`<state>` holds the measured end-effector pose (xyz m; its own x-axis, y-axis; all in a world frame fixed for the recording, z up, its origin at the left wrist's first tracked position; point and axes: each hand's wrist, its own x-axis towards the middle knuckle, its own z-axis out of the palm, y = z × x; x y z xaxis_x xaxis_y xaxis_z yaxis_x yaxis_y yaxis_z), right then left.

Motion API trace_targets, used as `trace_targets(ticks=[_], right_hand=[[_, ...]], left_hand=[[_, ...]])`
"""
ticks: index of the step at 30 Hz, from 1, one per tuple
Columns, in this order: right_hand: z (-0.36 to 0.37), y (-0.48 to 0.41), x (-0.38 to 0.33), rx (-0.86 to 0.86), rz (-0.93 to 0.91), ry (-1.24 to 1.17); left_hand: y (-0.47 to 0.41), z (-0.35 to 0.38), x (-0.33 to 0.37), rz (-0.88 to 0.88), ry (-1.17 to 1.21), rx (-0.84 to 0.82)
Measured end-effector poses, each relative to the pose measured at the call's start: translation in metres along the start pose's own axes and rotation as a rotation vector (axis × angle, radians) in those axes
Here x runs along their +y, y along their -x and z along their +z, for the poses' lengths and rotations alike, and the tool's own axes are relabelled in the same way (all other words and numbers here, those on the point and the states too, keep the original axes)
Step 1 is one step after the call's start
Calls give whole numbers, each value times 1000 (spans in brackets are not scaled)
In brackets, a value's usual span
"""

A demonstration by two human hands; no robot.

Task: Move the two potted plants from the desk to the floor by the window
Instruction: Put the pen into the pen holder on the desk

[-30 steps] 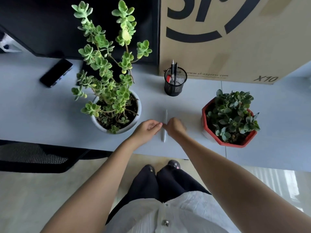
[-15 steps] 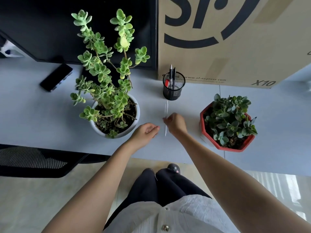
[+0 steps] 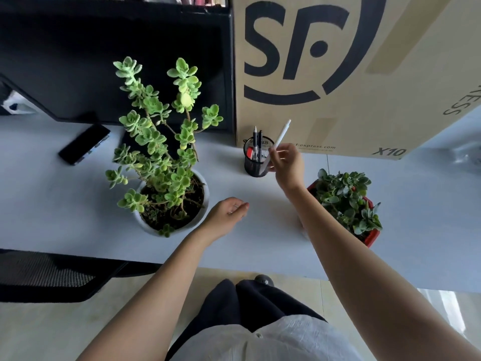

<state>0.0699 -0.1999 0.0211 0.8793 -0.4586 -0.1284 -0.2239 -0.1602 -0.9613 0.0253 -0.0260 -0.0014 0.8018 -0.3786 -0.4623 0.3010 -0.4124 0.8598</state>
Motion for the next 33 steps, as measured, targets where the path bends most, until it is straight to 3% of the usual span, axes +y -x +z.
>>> trace_targets(ticks=[5, 22, 33], right_hand=[[1, -25, -13, 47, 14, -81], [24, -60, 27, 9, 28, 359], [23, -59, 35, 1, 81, 363]], left_hand=[[-16, 1, 14, 18, 9, 1], [-72, 0, 44, -21, 34, 34], [-76, 1, 43, -42, 58, 30]])
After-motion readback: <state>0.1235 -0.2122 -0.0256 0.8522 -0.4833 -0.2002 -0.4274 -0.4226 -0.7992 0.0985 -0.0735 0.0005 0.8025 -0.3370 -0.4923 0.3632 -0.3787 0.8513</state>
